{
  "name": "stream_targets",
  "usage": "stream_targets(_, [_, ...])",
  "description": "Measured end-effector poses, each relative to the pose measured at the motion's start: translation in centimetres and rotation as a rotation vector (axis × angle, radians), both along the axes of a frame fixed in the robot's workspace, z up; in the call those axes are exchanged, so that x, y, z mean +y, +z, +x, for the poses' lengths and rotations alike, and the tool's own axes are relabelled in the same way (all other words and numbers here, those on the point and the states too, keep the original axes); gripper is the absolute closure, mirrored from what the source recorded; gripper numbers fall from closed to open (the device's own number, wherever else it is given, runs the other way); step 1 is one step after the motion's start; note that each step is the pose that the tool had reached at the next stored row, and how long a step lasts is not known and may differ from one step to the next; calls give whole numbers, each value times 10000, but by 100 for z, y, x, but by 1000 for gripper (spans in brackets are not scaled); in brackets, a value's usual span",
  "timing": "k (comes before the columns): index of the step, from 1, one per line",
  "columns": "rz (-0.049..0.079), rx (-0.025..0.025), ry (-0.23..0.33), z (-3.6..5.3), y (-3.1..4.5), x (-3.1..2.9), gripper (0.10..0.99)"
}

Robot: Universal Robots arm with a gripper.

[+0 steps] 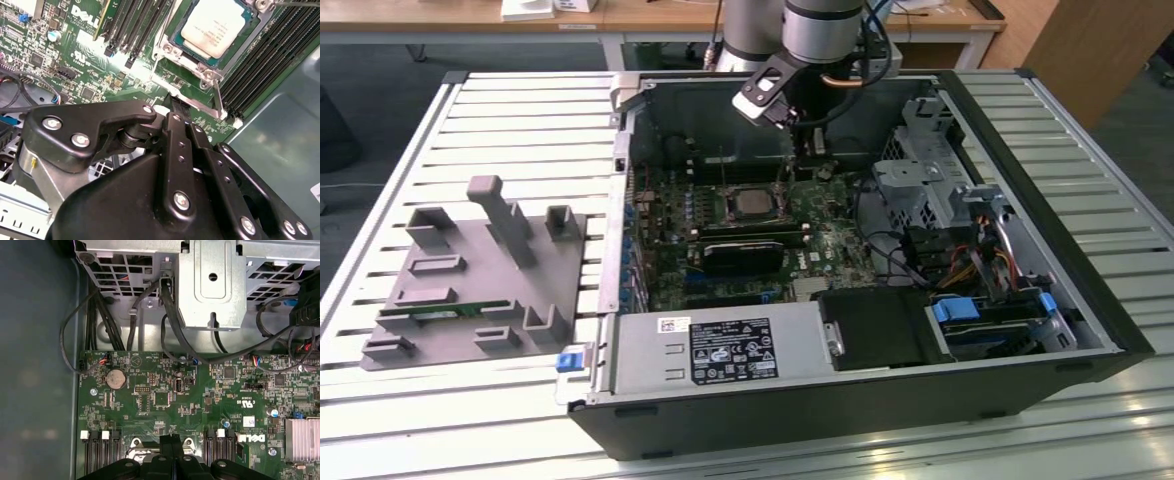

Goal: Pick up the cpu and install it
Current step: 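Close the cpu cover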

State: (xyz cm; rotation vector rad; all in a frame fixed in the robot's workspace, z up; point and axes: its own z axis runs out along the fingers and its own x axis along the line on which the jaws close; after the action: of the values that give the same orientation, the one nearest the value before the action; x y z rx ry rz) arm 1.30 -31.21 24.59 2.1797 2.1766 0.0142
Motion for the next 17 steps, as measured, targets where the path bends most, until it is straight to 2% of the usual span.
stream_targets(17, [1,0,-1,-141,-5,0,980])
